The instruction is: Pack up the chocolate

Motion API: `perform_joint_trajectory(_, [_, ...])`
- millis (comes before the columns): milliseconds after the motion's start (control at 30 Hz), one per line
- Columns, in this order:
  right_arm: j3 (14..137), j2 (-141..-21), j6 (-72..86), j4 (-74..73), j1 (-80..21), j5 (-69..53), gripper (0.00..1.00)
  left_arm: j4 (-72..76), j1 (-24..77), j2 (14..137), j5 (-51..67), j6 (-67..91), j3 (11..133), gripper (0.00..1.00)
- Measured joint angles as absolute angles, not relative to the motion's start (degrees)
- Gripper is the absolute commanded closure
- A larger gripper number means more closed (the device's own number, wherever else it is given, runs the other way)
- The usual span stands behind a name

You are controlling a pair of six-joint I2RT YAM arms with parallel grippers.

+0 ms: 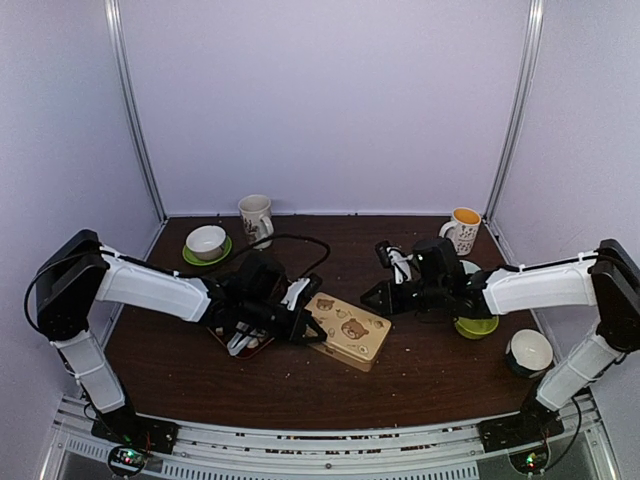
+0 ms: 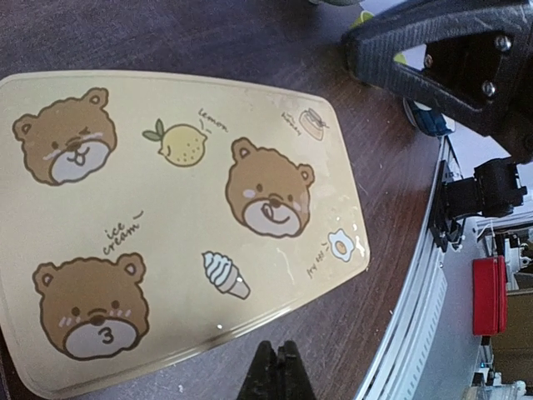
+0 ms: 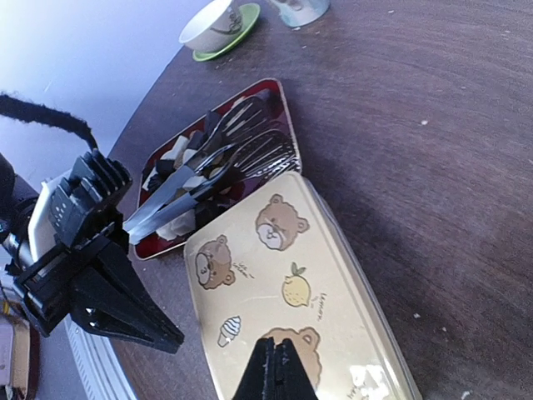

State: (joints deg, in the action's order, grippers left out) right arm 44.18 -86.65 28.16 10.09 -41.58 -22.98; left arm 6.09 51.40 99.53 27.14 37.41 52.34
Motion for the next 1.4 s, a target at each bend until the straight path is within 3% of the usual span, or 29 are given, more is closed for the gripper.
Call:
perform_joint_trajectory(367, [63.7, -107.1, 26.2, 6.3, -34.4, -49.0, 1.00, 7.0, 51.4, 99.5, 27.2, 38.6, 53.0, 1.00])
perform_joint_trajectory(700, [70.2, -121.5, 30.7, 11.5, -32.3, -61.0, 1.00, 9.2, 51.4, 100.4, 26.2, 39.7, 53.6, 1.00])
perform_joint_trajectory(933, [68.1, -118.8, 29.9, 10.0, -31.7, -62.6, 1.00, 14.7, 51.5, 105.6, 26.7, 40.7, 53.2, 1.00])
perform_joint_trajectory(1100, [60.4, -111.1, 28.9, 10.8, -31.2, -63.8, 1.00, 8.3, 53.3, 103.9, 22.9, 37.8, 55.4, 1.00])
perform_joint_trajectory(1400, [56.1, -112.0, 26.1, 11.1, -30.7, -64.6, 1.00, 5.1, 54.6, 103.3, 23.5, 36.9, 57.5, 1.00])
